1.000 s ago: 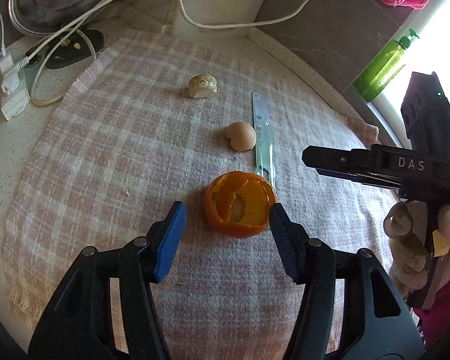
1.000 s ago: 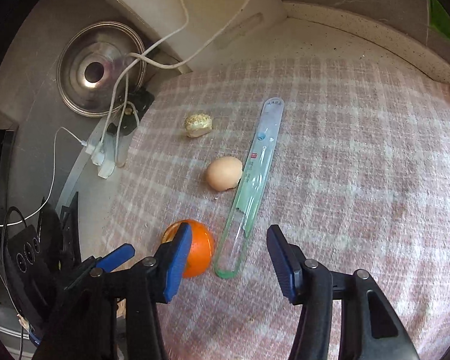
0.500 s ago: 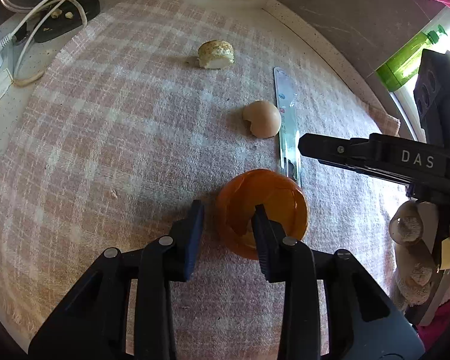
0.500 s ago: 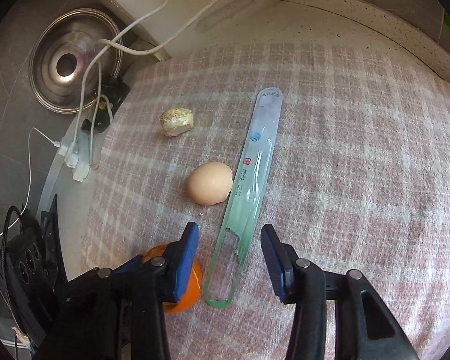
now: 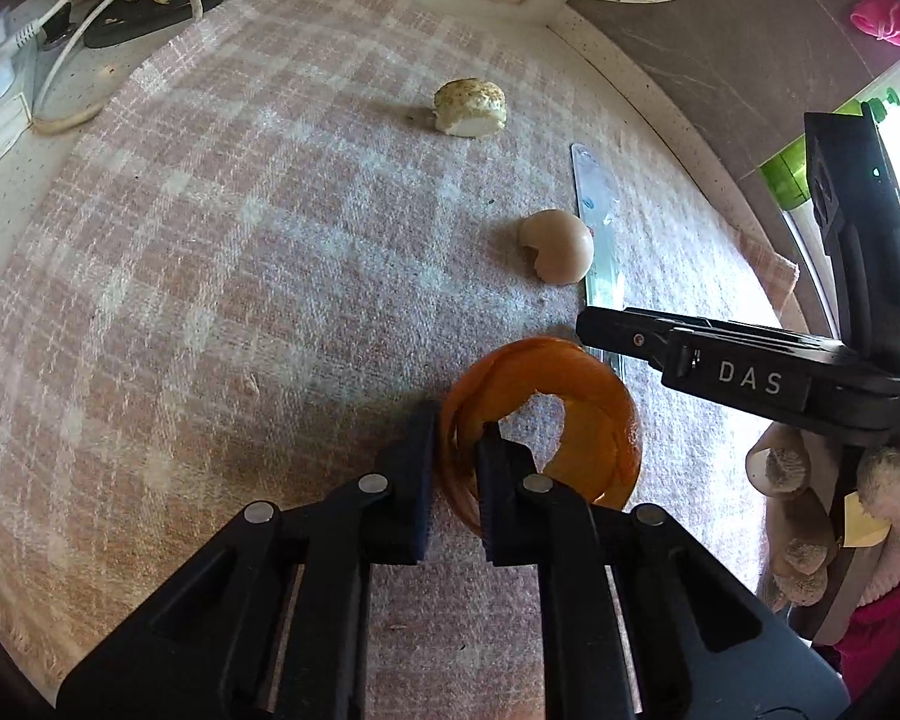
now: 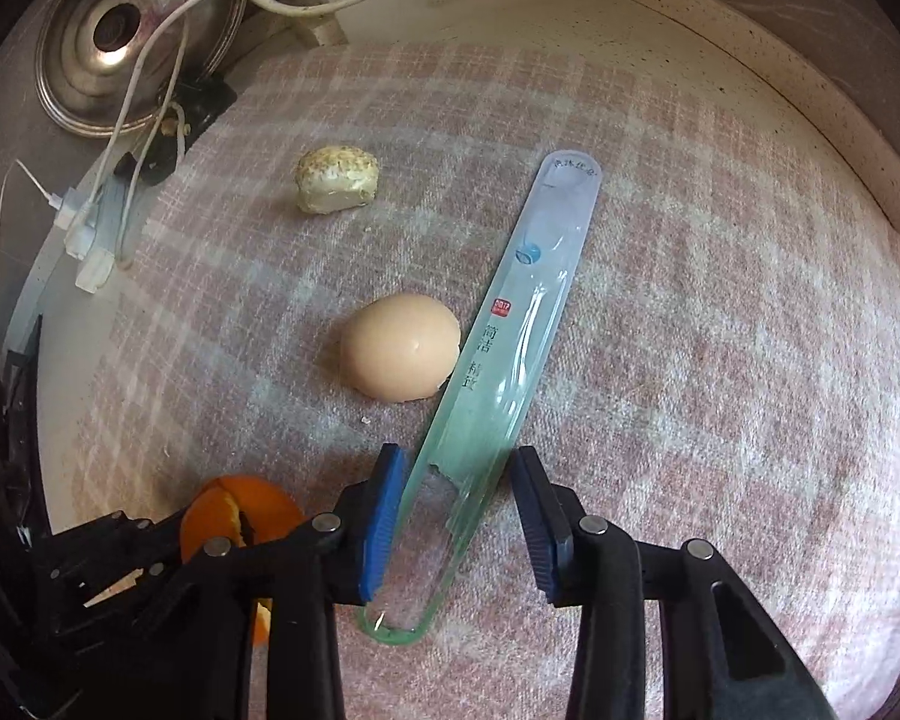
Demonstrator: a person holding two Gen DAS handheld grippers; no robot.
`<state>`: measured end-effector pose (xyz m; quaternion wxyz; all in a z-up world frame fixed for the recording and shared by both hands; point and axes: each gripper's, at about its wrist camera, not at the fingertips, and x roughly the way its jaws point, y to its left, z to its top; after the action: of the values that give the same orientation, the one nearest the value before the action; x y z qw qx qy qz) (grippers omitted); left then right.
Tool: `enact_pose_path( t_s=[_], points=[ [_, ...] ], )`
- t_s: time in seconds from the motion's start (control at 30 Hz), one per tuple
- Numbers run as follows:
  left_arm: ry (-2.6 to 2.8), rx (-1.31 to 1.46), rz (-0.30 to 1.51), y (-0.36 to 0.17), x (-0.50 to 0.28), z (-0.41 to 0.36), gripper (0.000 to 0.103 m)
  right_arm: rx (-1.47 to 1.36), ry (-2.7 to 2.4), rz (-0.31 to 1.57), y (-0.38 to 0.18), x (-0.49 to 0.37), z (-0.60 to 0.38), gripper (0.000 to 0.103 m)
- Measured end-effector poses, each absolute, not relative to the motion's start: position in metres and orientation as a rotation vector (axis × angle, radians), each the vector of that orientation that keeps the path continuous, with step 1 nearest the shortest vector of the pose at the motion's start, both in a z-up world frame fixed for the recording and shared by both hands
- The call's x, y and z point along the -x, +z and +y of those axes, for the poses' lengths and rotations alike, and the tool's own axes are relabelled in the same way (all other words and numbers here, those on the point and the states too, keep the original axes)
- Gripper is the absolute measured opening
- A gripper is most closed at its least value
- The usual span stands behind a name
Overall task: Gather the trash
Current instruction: 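Grasp the orange peel with the left tool while the right tool grasps the toothbrush package, then lift the orange peel and toothbrush package and carry them over the wastebasket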
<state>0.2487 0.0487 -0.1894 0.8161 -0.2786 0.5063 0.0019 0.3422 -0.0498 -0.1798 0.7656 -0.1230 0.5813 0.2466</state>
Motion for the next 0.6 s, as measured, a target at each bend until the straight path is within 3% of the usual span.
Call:
enact_pose_path(
  t_s=[0.13,0.6],
  points=[
    [0.0,0.596,1.071,-0.188,-0.245,0.052,0.01,0.249,0.548,1.276,-0.178,-0.349,-0.054,0.021],
    [0.013,0.59,1.019,-0.165,-0.225,0.06,0.009,-0.046,0.575,1.3,-0.167,-0.339,-0.126,0.016]
  ],
)
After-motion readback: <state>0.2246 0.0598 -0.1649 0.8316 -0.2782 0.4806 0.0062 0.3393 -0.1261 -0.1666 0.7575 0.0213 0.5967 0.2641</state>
